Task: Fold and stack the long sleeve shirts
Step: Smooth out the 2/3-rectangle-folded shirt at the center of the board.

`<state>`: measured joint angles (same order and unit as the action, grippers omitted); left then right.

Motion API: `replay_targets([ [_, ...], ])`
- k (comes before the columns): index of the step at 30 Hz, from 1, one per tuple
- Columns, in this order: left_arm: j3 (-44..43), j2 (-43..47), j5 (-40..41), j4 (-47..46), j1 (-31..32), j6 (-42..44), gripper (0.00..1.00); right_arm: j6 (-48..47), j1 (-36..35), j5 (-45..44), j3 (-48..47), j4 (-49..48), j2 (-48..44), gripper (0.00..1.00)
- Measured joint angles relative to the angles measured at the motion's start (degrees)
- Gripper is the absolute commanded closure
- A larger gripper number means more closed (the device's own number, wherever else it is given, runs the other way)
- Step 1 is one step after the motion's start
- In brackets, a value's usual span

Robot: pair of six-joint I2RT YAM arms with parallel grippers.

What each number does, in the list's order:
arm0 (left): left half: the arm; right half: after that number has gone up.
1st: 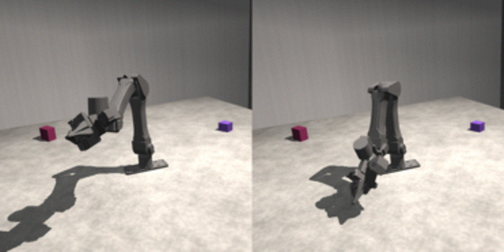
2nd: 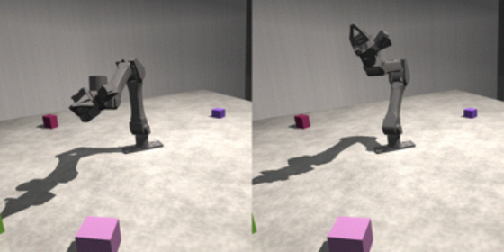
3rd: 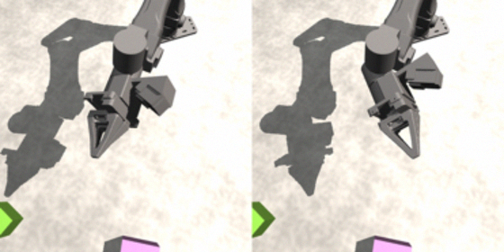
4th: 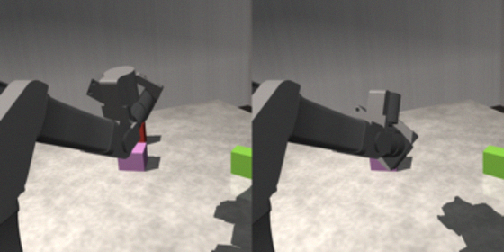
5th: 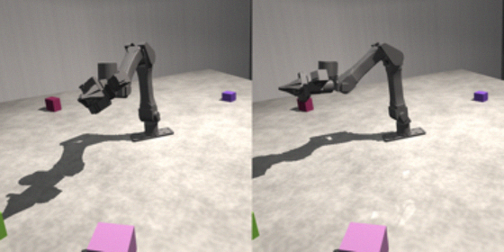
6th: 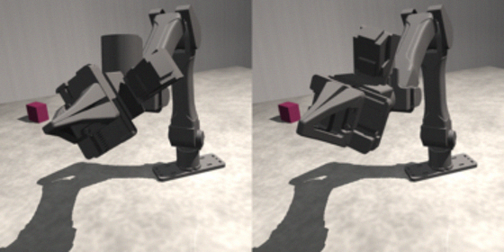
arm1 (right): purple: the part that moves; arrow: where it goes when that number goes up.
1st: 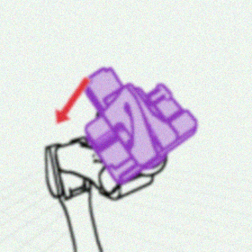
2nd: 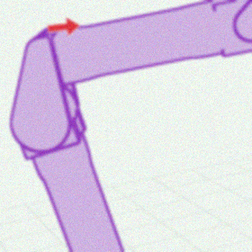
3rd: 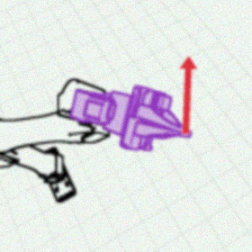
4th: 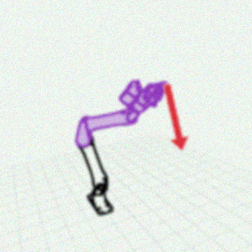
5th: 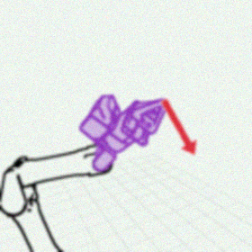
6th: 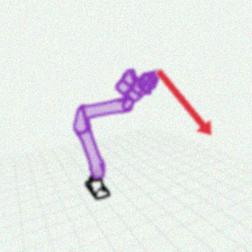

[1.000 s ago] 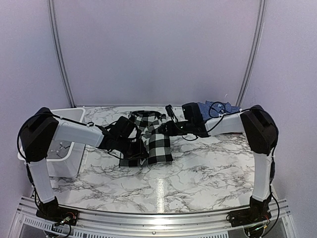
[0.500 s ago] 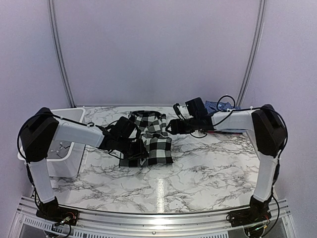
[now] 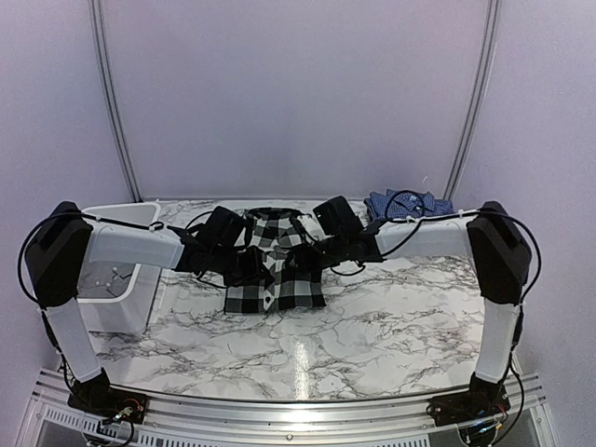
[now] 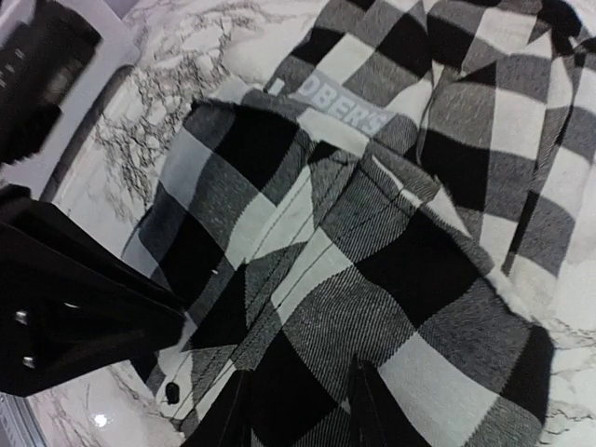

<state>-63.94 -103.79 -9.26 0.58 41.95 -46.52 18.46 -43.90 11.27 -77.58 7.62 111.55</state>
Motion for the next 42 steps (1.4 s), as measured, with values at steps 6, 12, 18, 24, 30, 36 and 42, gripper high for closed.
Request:
replay_targets([
  [6, 2.01, 0.0, 0.31, 0.79, -2.03, 0.07, 0.86, 0.28, -0.24, -1.25, -3.08, -0.24, 11.02, 0.53],
  [12, 2.89, 0.0, 0.24, 0.98, -2.27, 0.48, 0.86, 0.85, -0.33, -2.91, -5.42, -0.04, 11.87, 0.37],
  [18, 3.65, 0.0, 0.0, 1.11, -2.38, 1.11, 0.85, 0.79, -0.55, -6.01, -4.52, 2.8, 9.22, 0.36],
  [24, -0.59, -0.5, -1.05, 1.42, -2.54, 2.45, 0.85, 0.94, -0.55, -8.52, -3.28, 5.42, 2.58, 0.45],
  [30, -8.33, -5.84, -1.44, 0.28, -2.47, 2.78, 0.88, 1.9, -0.52, -9.25, 0.55, 4.85, -1.53, 0.54],
  [36, -14.38, -14.56, -1.11, -0.28, -2.47, 2.62, 0.89, 2.49, -0.59, -9.09, 4.79, 4.83, 0.0, 0.49],
  [42, -14.78, -18.03, -1.29, -0.83, -2.12, 1.51, 0.89, 2.34, -1.77, -9.68, 7.74, 3.54, 1.68, 0.46],
])
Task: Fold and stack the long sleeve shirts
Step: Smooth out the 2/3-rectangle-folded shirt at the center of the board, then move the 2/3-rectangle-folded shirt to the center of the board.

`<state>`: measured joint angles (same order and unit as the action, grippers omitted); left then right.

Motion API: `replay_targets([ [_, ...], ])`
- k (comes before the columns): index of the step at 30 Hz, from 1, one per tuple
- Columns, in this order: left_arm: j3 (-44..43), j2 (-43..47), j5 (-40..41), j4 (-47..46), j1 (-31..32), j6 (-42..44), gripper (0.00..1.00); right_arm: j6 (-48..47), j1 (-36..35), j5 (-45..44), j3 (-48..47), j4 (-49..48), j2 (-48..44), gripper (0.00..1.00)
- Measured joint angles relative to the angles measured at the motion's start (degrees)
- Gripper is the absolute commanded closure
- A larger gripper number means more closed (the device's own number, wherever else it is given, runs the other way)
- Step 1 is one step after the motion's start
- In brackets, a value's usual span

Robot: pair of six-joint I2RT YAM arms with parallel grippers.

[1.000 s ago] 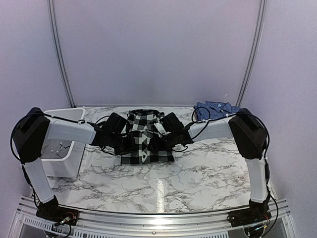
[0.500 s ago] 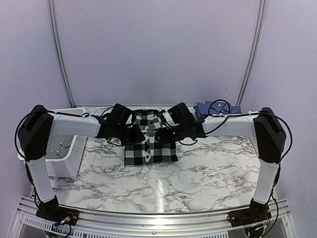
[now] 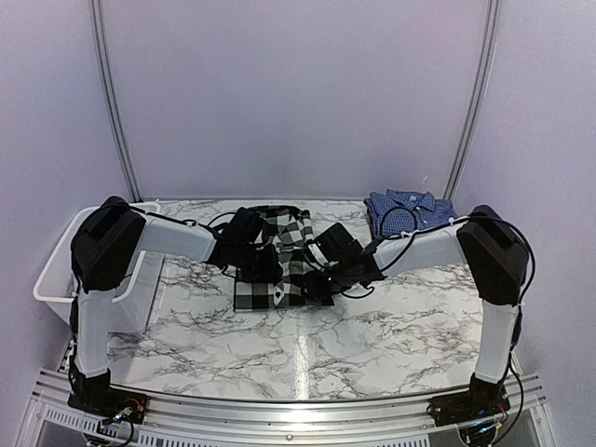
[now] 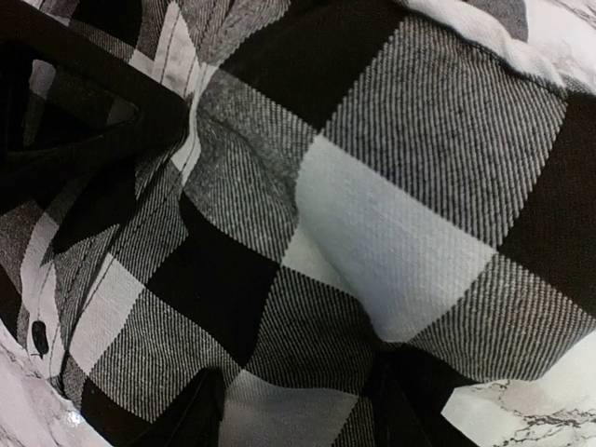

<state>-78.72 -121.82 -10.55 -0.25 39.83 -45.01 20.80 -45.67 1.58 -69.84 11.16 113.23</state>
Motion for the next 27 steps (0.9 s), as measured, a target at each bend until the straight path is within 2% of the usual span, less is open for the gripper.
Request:
replay_targets([
  [7, 8.33, 4.72, -0.02, -4.26, 2.21, -1.09, 0.88, 0.35, -3.34, -0.85, 6.14, -2.21, -4.04, 0.42],
  [12, 18.16, 12.66, -0.92, -4.13, 6.49, -1.31, 0.86, 3.52, -11.15, -0.28, 14.71, -0.96, -12.04, 0.35],
  [16, 25.11, 19.85, -1.14, -2.56, 9.88, -1.64, 0.82, 7.15, -14.64, 1.14, 20.79, 1.53, -20.09, 0.26],
  [19, 28.15, 24.59, -1.01, -0.35, 10.47, -1.95, 0.8, 8.7, -12.28, 1.57, 23.39, 3.28, -27.26, 0.25],
  [22, 28.7, 27.96, -0.72, 1.31, 10.47, -1.92, 0.8, 9.73, -6.93, 4.39, 25.64, 1.07, -33.81, 0.25],
  [27, 28.33, 29.77, -0.33, 2.34, 10.56, -1.86, 0.79, 10.95, 2.12, 12.5, 29.59, -6.32, -34.91, 0.3],
])
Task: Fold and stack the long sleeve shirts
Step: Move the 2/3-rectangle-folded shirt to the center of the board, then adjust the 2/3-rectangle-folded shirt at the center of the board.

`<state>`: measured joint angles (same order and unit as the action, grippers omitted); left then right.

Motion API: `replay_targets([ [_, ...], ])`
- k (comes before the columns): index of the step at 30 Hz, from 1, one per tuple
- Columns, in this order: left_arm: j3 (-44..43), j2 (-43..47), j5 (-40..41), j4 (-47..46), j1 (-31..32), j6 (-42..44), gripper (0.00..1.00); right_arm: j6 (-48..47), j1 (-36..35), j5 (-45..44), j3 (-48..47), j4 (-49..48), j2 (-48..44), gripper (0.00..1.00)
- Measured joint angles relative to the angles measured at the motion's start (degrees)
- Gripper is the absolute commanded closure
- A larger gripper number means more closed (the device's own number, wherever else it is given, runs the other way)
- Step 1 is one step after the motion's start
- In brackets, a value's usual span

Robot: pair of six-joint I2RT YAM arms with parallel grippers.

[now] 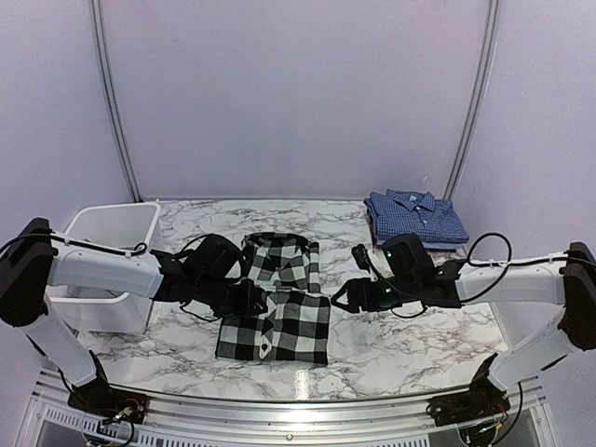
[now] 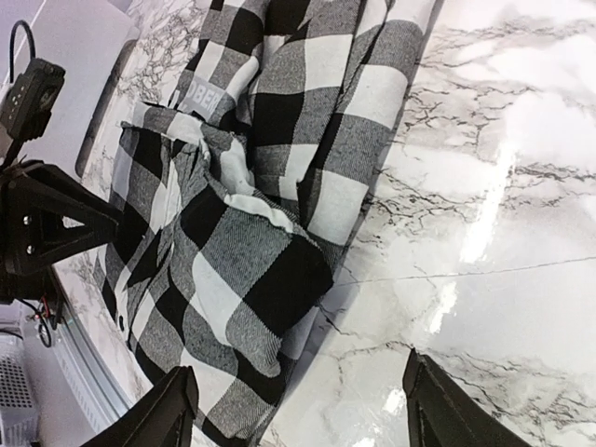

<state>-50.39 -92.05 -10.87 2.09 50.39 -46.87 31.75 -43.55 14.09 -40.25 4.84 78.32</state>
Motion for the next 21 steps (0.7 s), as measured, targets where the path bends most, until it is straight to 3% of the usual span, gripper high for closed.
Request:
replay_targets([
  [13, -4.59, -0.92, 0.92, 3.21, 0.26, -0.04, 0.8, 4.24, 5.57, 17.11, 1.01, -18.4, 15.52, 0.39],
  [18, -6.16, -1.88, 0.92, 4.07, 0.26, -0.02, 0.8, 4.96, 5.62, 18.86, -0.59, -20.68, 19.08, 0.52],
  [21, -6.27, -1.97, 0.96, 4.52, 0.26, -0.02, 0.8, 4.35, 5.62, 18.84, -3.3, -20.79, 20.0, 0.71],
])
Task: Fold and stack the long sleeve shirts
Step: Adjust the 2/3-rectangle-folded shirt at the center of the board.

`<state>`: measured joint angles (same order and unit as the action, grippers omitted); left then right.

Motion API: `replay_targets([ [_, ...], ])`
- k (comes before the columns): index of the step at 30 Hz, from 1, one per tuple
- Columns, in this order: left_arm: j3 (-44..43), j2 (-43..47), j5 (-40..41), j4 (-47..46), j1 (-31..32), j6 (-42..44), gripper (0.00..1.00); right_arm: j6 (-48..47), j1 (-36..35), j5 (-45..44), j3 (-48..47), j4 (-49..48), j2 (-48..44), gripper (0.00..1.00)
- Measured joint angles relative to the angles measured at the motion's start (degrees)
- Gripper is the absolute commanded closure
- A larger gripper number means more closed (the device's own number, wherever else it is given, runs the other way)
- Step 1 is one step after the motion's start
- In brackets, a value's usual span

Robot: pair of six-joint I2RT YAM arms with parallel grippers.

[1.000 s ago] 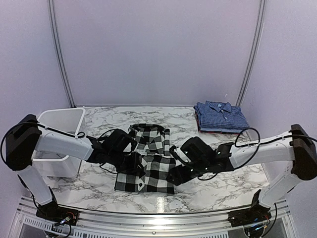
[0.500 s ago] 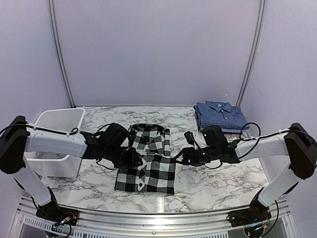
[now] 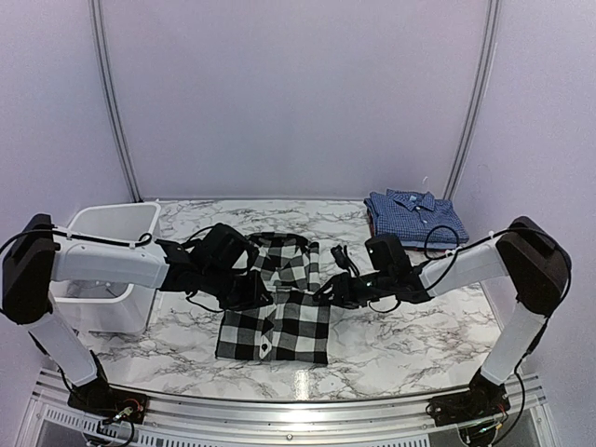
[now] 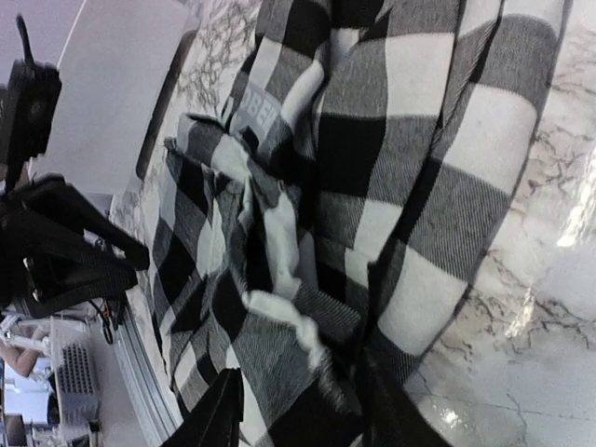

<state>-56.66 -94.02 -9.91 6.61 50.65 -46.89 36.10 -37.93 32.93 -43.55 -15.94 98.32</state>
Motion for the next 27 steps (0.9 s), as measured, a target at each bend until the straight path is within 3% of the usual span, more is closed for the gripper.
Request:
replay_targets([
  [4, -0.63, -0.15, 0.44, 0.5, 0.02, -0.07, 0.81, -1.33, -0.09, 0.24, -4.92, 0.26, 1.7, 0.95],
  [6, -0.81, -0.13, 1.11, 1.01, 0.02, -0.33, 0.81, -2.99, -0.83, -0.59, -7.52, 1.73, 2.05, 0.99],
  [11, -0.35, 1.18, 2.29, 3.28, -0.76, -2.51, 0.8, -8.85, -6.34, -4.09, -13.22, 6.64, 1.88, 1.0],
  [19, 4.46, 9.62, 1.38, 4.63, -4.98, -6.38, 0.63, -14.99, -19.93, -5.7, -15.89, 9.81, 3.41, 1.0],
  [23, 4.79, 10.43, 0.09, 4.66, -5.57, -7.3, 0.54, -15.23, -22.25, -6.21, -15.04, 9.51, 6.73, 1.0],
  [27, 4.83, 9.46, -1.9, 3.87, -5.53, -8.02, 0.51, -15.23, -22.84, -7.08, -13.46, 9.38, 7.61, 0.99],
])
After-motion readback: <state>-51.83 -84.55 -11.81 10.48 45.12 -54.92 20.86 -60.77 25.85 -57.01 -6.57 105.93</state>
